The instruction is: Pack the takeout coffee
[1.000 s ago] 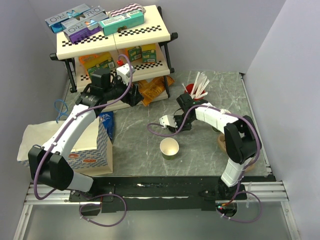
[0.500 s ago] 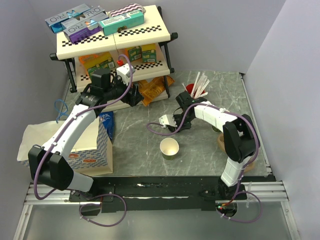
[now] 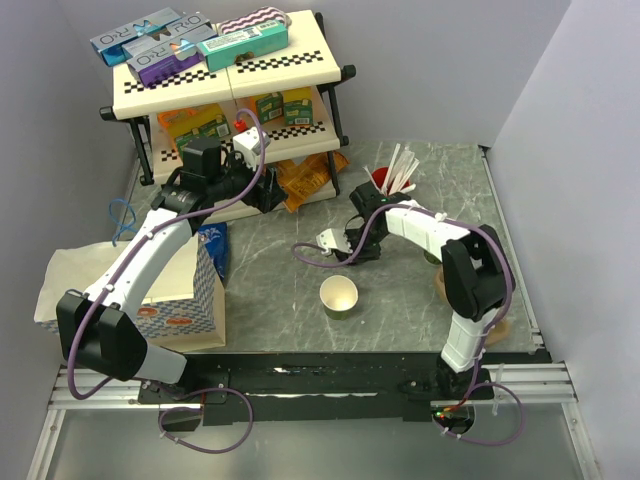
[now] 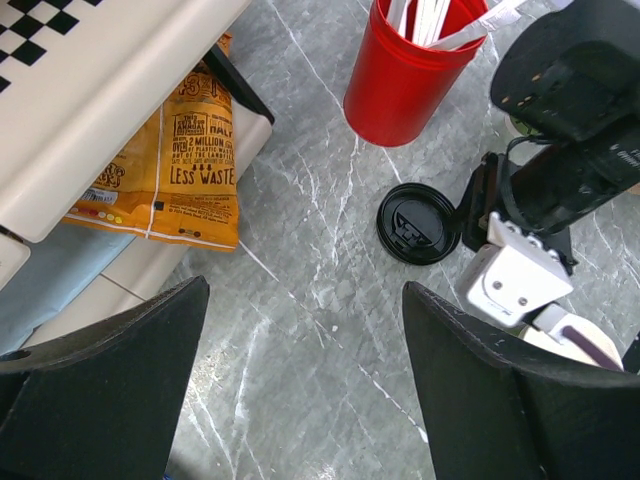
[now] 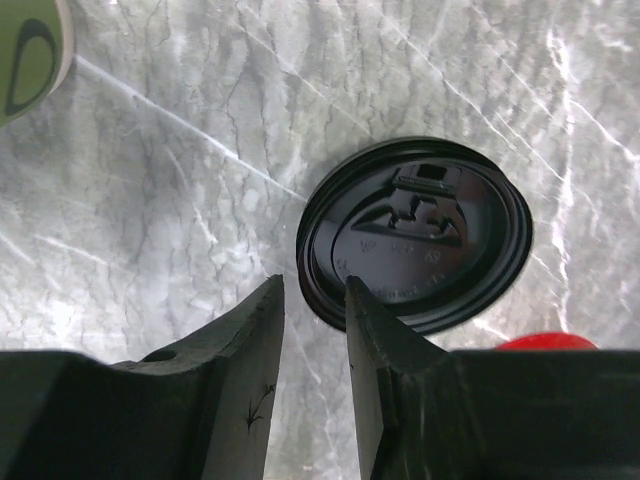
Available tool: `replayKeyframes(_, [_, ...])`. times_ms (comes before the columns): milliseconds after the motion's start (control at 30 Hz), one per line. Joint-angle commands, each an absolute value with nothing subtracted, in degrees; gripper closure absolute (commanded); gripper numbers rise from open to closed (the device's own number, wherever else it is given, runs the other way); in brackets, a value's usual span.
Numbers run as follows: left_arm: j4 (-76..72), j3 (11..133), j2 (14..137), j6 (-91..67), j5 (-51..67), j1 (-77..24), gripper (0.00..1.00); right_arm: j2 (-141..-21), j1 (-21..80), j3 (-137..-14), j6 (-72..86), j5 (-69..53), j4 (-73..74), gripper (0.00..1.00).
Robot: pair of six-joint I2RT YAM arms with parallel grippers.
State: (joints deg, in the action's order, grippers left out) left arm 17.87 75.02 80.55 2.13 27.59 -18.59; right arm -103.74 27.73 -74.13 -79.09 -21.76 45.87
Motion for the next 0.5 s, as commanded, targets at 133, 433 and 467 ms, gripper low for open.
replayKeyframes(133, [16.0, 76.64, 81.03, 2.11, 28.21, -18.81, 0.15, -106.17, 27.86, -77.96, -80.77, -23.38, 48.25, 0.64])
replayKeyframes(433, [16.26, 76.73, 81.39, 2.02, 28.13, -18.81, 0.15, -107.22, 27.86, -78.92, -81.21, -23.29, 49.22, 0.71])
replayKeyframes(467, [16.17, 76.73, 81.39, 2.2, 28.13, -18.81, 0.15, -107.31, 27.86, -78.93, -81.12, -23.38, 49.31, 0.71])
